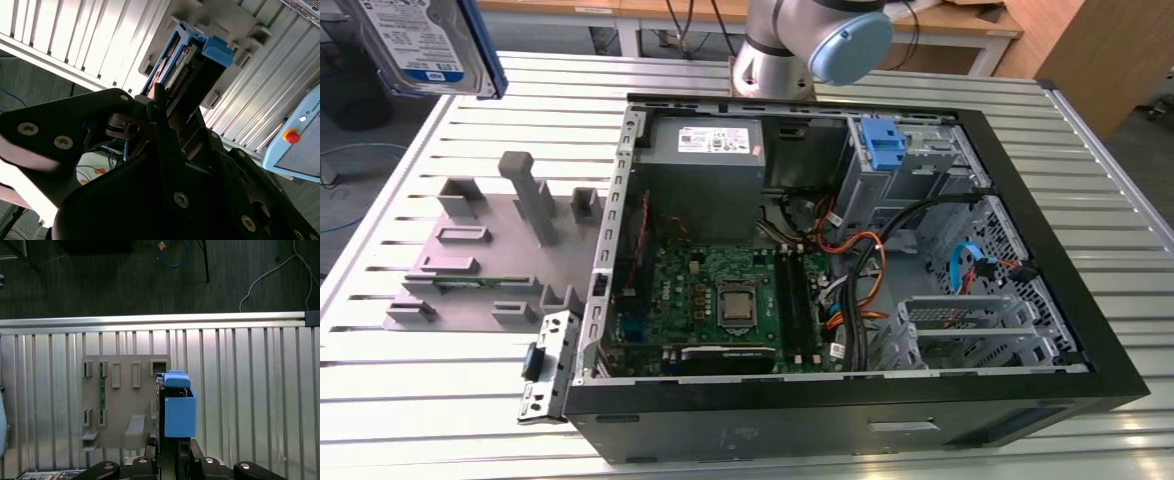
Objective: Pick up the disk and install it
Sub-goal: 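Pick up the disk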
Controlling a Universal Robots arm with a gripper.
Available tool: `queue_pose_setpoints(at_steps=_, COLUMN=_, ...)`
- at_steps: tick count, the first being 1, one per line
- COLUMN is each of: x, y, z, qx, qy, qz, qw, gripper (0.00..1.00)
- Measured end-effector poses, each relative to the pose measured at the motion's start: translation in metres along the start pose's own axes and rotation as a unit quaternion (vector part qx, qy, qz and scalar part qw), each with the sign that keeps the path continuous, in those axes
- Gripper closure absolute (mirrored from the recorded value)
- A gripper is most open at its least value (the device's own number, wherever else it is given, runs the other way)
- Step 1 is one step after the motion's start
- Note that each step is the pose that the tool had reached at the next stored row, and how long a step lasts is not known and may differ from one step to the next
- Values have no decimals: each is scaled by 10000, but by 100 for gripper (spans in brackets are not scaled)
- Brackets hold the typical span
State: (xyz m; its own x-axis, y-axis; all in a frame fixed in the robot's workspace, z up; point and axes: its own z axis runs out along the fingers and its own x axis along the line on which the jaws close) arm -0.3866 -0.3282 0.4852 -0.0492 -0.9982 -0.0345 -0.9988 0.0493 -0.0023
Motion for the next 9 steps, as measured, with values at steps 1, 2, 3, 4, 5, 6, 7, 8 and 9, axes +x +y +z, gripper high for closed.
queue_pose_setpoints(at_steps=1, x=0, y=-5, z=0, qx=0, qy=0, qz=0, qw=10000, gripper=65)
queue_pose_setpoints(at_steps=2, x=-1, y=-10, z=0, qx=-1, qy=-1, qz=0, qw=10000, gripper=65)
queue_pose_setpoints(at_steps=3, x=-1, y=-14, z=0, qx=0, qy=-1, qz=0, qw=10000, gripper=65)
queue_pose_setpoints(at_steps=4, x=-1, y=-18, z=0, qx=0, qy=-1, qz=0, qw=10000, gripper=65)
queue_pose_setpoints(at_steps=5, x=-1, y=-22, z=0, qx=0, qy=-1, qz=0, qw=10000, gripper=65)
queue_pose_setpoints(at_steps=6, x=-1, y=-26, z=0, qx=0, qy=0, qz=0, qw=10000, gripper=65)
queue_pose_setpoints(at_steps=7, x=-1, y=-30, z=0, qx=0, qy=0, qz=0, qw=10000, gripper=65)
queue_pose_setpoints(at_steps=8, x=-2, y=-33, z=0, qx=0, qy=0, qz=0, qw=10000, gripper=65)
queue_pose_setpoints(at_steps=9, x=-2, y=-37, z=0, qx=0, qy=0, qz=0, qw=10000, gripper=65)
